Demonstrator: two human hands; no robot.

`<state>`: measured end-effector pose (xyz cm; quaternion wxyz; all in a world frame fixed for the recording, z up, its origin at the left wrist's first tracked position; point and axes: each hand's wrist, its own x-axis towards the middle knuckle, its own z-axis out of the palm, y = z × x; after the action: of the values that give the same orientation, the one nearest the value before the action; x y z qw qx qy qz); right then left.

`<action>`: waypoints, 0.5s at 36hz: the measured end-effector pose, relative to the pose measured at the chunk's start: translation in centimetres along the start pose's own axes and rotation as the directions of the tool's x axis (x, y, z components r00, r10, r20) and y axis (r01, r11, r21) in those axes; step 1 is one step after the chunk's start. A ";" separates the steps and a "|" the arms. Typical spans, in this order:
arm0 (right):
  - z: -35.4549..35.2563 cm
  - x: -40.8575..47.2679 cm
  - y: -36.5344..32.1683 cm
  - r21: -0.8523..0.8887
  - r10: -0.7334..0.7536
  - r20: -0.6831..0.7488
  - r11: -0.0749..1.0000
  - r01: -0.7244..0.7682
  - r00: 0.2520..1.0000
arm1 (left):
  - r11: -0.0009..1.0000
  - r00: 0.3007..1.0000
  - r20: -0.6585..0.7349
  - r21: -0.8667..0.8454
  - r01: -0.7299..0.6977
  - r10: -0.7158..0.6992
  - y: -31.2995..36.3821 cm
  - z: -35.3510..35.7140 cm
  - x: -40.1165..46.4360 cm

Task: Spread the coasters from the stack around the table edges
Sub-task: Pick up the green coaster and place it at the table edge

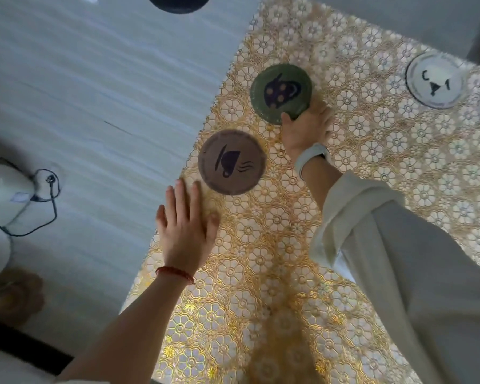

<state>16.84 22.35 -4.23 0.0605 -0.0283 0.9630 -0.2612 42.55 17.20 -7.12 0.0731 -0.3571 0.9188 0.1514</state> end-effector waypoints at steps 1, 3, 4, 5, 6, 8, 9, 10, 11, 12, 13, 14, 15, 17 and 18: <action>0.1 0.0 0.0 0.065 -0.008 -0.016 0.998 0.009 1.000 | 1.000 1.000 0.008 -0.003 -0.005 0.005 0.0 0.0 0.2; 0.1 -0.3 0.0 0.204 -0.037 -0.017 0.978 0.040 0.999 | 1.000 1.000 0.020 -0.002 -0.011 0.011 -0.1 0.0 0.7; 0.0 -0.7 0.0 0.282 -0.042 -0.009 0.959 0.043 0.999 | 1.000 1.000 0.029 -0.002 -0.008 0.008 -0.3 0.0 1.0; -0.2 -1.2 0.0 0.369 -0.036 -0.001 0.929 0.034 0.999 | 1.000 0.999 0.043 -0.005 -0.005 0.005 -0.4 0.0 1.2; -0.8 -2.1 0.2 0.448 -0.023 0.001 0.894 0.020 1.000 | 1.000 0.998 0.058 -0.013 -0.012 0.013 -0.5 -0.2 1.1; -2.5 -4.2 1.0 0.543 0.021 -0.024 0.840 -0.005 1.000 | 0.999 0.996 0.081 -0.031 -0.030 0.033 -0.5 -0.9 0.8; -3.4 -5.2 1.6 0.567 0.042 -0.038 0.824 -0.013 0.998 | 0.998 0.995 0.092 -0.047 -0.035 0.039 -0.4 -1.2 0.8; -4.2 -6.4 2.4 0.579 0.060 -0.045 0.815 -0.023 0.997 | 0.997 0.994 0.101 -0.066 -0.034 0.041 -0.2 -1.6 0.8; -4.9 -7.6 3.3 0.583 0.080 -0.049 0.812 -0.036 0.996 | 0.996 0.994 0.103 -0.083 -0.031 0.039 -0.1 -1.9 0.6; -5.7 -9.0 4.4 0.580 0.102 -0.050 0.813 -0.055 0.994 | 0.995 0.994 0.100 -0.094 -0.026 0.035 0.1 -2.2 0.3; -6.5 -10.6 5.5 0.578 0.125 -0.046 0.812 -0.076 0.991 | 0.994 0.995 0.091 -0.103 -0.023 0.033 0.2 -2.3 -0.3; -7.2 -12.2 6.9 0.576 0.148 -0.034 0.811 -0.102 0.988 | 0.993 0.996 0.082 -0.112 -0.024 0.034 0.4 -2.4 -1.2; -8.0 -13.7 8.2 0.574 0.164 -0.014 0.809 -0.127 0.986 | 0.992 0.997 0.071 -0.123 -0.029 0.038 0.6 -2.3 -2.4; -9.3 -16.6 11.2 0.544 0.177 0.040 0.822 -0.170 0.983 | 0.989 0.996 0.070 -0.139 -0.041 0.052 1.2 -2.0 -5.3; -9.9 -17.8 12.8 0.519 0.177 0.069 0.834 -0.187 0.982 | 0.988 0.995 0.082 -0.147 -0.049 0.062 1.5 -1.7 -7.0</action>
<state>32.89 39.89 -0.40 0.0993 0.0785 0.8532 -0.5059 46.62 22.13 -3.46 0.0825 -0.3290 0.9109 0.2350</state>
